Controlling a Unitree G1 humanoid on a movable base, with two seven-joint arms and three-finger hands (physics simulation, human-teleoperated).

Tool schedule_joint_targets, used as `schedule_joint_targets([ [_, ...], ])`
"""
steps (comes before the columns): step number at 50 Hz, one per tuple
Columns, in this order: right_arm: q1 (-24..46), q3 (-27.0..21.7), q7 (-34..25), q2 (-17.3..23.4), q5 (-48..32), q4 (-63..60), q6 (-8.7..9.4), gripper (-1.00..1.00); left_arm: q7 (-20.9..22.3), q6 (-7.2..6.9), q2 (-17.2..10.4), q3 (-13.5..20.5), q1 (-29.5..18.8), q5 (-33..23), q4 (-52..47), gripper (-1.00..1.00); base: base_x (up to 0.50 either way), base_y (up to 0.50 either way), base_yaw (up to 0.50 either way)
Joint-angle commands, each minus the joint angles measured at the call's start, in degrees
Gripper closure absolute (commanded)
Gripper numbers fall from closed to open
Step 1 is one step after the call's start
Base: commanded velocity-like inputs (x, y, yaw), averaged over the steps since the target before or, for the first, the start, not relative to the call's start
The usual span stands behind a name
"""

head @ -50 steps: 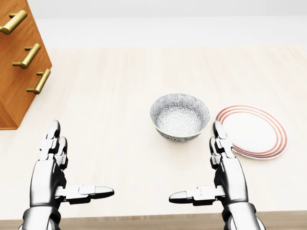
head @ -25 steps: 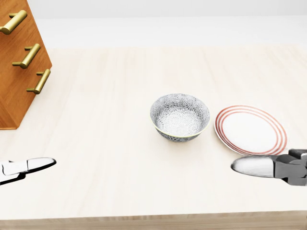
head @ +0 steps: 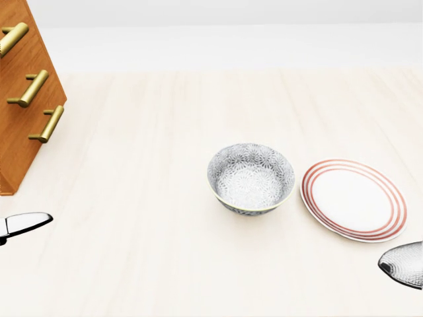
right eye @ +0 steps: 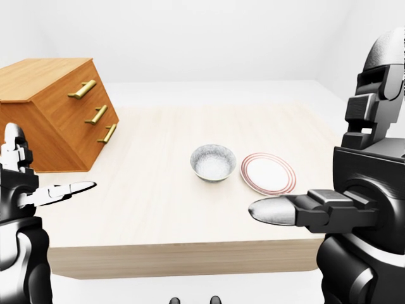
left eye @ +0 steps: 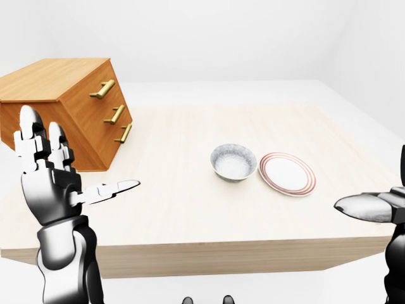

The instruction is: Put the bowl on top of the cabinet.

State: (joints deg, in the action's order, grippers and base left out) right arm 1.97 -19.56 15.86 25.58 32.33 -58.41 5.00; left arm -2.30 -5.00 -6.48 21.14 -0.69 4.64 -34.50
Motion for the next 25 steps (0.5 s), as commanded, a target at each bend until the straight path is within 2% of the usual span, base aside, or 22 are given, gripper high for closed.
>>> schedule_joint_targets([
  [1, -0.38, 1.52, 3.36, 2.15, 2.65, -1.59, 0.00, -1.00, -0.70, 0.00, 0.18, -0.20, -0.40, -0.20, -0.13, -1.00, 0.43, 0.00, 0.00],
  [23, -1.43, 0.91, 3.60, 2.98, 3.02, -1.59, 0.00, -1.00, -0.66, 0.00, 0.34, -0.27, -0.24, -0.30, 0.03, -1.00, 0.44, 0.00, 0.00],
  [25, -1.90, 1.24, 3.20, 2.92, 2.03, -1.59, 0.00, -1.00, -0.66, 0.00, 0.35, -0.22, -0.19, -0.24, -0.10, -1.00, 0.00, 0.00, 0.00],
])
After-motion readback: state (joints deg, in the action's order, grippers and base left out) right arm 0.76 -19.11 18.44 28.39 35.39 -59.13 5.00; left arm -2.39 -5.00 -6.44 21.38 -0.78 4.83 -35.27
